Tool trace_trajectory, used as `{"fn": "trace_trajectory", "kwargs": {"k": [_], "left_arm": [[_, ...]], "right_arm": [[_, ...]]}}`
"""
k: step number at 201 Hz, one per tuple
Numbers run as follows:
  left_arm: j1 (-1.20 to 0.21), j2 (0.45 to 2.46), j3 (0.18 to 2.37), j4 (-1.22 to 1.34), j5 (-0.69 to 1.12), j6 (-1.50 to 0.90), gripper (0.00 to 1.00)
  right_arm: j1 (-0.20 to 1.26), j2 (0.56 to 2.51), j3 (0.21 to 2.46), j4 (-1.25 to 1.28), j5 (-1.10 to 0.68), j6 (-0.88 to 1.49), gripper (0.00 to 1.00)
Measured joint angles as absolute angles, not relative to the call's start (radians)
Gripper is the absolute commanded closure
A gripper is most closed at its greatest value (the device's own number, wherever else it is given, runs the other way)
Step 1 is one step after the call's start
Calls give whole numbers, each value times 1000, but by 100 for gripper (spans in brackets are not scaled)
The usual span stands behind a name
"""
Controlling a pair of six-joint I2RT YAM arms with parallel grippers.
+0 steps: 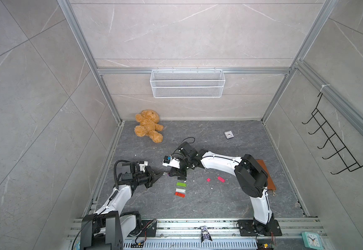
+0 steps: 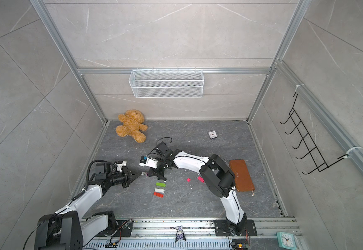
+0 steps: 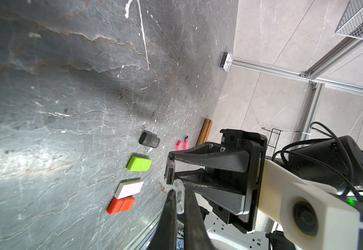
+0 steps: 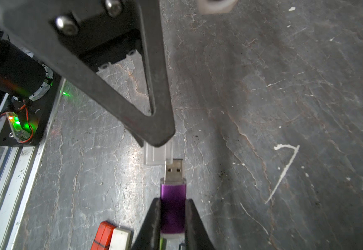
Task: Close the usb drive cover
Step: Pick up the USB drive from the center of the board.
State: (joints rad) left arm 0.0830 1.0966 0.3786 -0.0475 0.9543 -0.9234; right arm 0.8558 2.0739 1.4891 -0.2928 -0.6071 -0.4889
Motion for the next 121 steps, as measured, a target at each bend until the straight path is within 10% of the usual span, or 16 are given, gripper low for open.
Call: {"fn": "trace_trajectory", "kwargs": {"k": [121], "left_arm": [[83,1089,380,-57,953,-914,100]], "right_arm": [[839,2057,1478,-294,-659,-489,85]]}}
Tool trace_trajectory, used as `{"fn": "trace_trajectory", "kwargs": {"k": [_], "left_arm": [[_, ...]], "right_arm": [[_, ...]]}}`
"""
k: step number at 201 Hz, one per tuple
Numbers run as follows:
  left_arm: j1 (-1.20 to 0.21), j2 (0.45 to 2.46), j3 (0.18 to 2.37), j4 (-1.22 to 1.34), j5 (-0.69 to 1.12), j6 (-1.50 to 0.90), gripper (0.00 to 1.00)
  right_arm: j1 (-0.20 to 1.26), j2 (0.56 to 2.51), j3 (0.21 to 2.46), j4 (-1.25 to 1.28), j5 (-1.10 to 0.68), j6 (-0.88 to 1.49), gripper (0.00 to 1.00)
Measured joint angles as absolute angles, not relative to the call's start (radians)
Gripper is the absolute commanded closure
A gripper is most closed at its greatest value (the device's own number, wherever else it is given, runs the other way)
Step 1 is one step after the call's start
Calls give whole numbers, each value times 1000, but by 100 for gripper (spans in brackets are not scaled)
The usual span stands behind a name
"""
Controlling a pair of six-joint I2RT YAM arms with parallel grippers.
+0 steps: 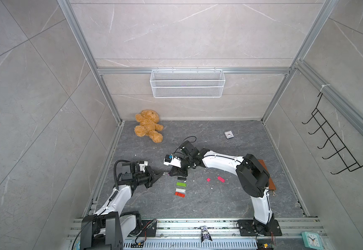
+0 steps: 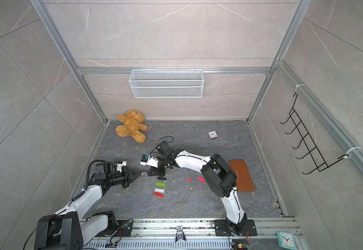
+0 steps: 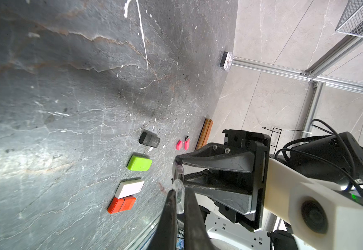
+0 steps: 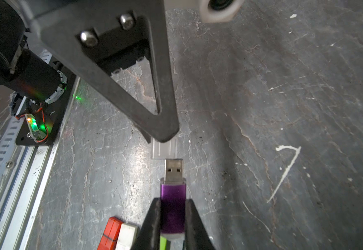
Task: Close the usb drive cover
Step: Pick up the USB drive from the center of the board, then close the cover of the USB drive.
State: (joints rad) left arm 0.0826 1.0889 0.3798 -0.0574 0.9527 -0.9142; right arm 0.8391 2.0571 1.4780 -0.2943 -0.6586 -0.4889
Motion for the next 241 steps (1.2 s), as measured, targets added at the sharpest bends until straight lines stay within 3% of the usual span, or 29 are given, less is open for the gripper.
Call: {"fn": "trace_trajectory", "kwargs": {"k": [241], "left_arm": [[65,1052,380,-46,944,-920,100]], "right_arm": [[839,2032,1456,-290,-689,-451,86]]}}
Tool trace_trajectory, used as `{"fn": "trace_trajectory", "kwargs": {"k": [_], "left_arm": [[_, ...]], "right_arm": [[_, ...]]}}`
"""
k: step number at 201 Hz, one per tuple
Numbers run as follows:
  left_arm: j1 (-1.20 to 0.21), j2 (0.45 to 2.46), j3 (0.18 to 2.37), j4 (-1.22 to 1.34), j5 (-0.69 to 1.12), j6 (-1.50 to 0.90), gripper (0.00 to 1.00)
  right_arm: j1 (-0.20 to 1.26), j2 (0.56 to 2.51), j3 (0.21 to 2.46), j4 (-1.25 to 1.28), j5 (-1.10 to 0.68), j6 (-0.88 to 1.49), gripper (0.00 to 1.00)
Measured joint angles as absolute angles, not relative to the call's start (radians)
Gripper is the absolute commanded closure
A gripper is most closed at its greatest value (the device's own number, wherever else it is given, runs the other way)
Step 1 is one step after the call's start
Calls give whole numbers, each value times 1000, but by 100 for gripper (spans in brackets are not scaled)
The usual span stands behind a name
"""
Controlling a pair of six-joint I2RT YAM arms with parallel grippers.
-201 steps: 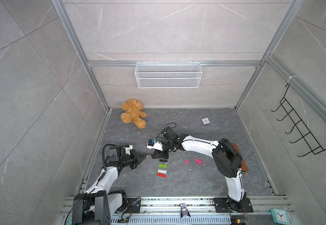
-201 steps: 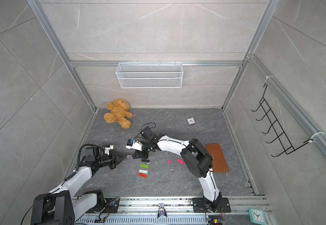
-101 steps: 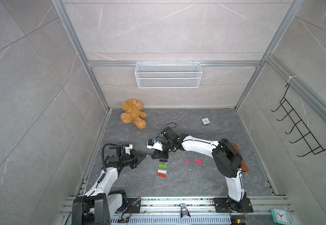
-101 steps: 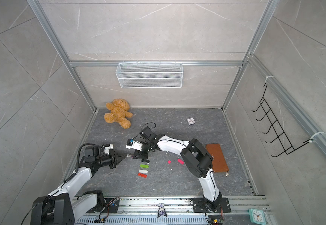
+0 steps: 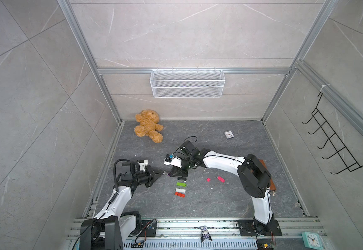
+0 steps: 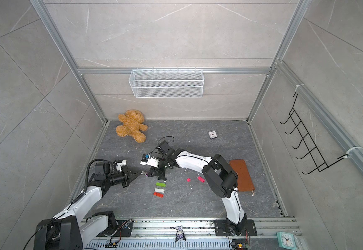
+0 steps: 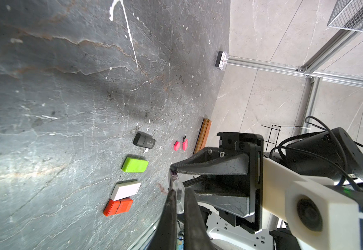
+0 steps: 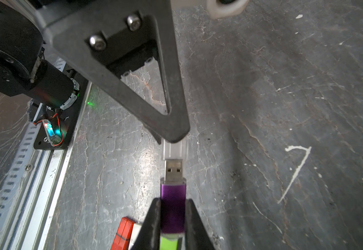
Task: Close the usb drive cover
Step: Close the cover of the USB drive.
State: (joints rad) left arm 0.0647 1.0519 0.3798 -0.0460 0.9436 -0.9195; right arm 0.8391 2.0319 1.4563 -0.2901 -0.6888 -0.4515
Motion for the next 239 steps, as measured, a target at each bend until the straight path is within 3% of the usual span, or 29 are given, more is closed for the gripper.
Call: {"fn": "trace_trajectory", "kwargs": {"k": [239], "left_arm": [[-7,1081,379,64,894,-961,100]], "right_arm": [[826,2034,1471,-248,-700,-403,88]]}}
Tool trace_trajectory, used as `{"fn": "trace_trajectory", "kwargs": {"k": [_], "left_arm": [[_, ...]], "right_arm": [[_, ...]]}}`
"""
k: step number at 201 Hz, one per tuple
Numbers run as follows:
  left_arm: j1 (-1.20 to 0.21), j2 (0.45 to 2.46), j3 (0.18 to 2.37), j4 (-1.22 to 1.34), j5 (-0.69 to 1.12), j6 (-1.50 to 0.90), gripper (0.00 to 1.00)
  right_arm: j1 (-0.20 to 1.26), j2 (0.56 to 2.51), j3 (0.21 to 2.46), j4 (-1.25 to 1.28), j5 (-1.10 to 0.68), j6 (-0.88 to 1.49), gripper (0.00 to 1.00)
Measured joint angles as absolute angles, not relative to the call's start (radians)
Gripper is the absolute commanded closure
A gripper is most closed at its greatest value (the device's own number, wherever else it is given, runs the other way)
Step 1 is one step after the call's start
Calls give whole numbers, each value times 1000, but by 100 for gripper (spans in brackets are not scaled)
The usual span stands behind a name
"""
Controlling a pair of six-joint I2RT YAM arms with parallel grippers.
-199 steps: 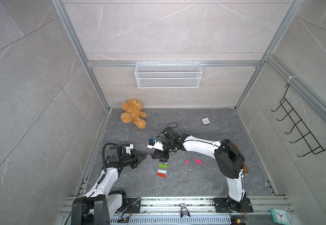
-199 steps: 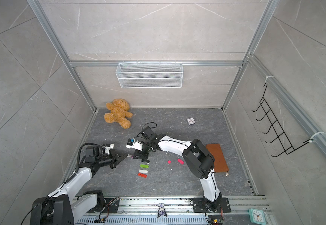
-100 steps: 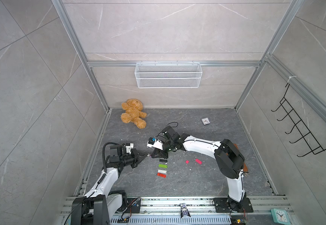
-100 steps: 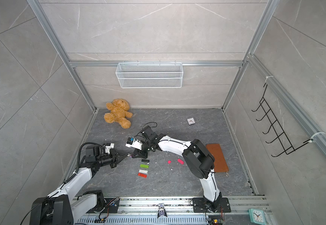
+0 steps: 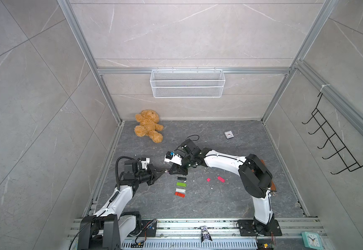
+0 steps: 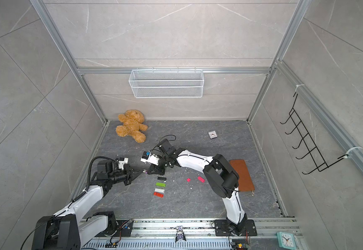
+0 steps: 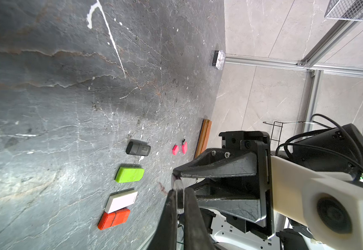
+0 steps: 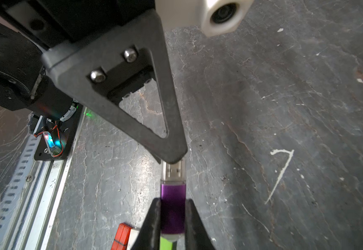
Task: Close the usb drive cover
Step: Close the cover of the USB drive, then place the USB drive at the center of the board.
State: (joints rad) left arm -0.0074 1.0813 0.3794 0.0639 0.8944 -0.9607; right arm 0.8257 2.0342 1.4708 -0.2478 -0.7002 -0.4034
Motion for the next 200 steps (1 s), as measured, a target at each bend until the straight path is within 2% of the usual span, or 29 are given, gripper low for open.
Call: {"fn": "trace_trajectory", "kwargs": {"k": [82,119,164,182,200], "left_arm": [[-44,1129,376,161,813,-993,100],[-66,1135,406,117,784,-980,100],[-103,1127,482,-1,783,-925,60],[-103,1085,504,-50,758,-895,55],[-103,1046,517,-97,731,-871,54]], "right_arm": [[810,2086,1533,-284,-699,-413,88],[809,2077,1509,-275,-674,-442,88],[794,1982,1393,-247,-595,-492,87],[776,1980,1378,-274,-539,-515,86],[761,1980,1372,-320,-480,-540,85]]}}
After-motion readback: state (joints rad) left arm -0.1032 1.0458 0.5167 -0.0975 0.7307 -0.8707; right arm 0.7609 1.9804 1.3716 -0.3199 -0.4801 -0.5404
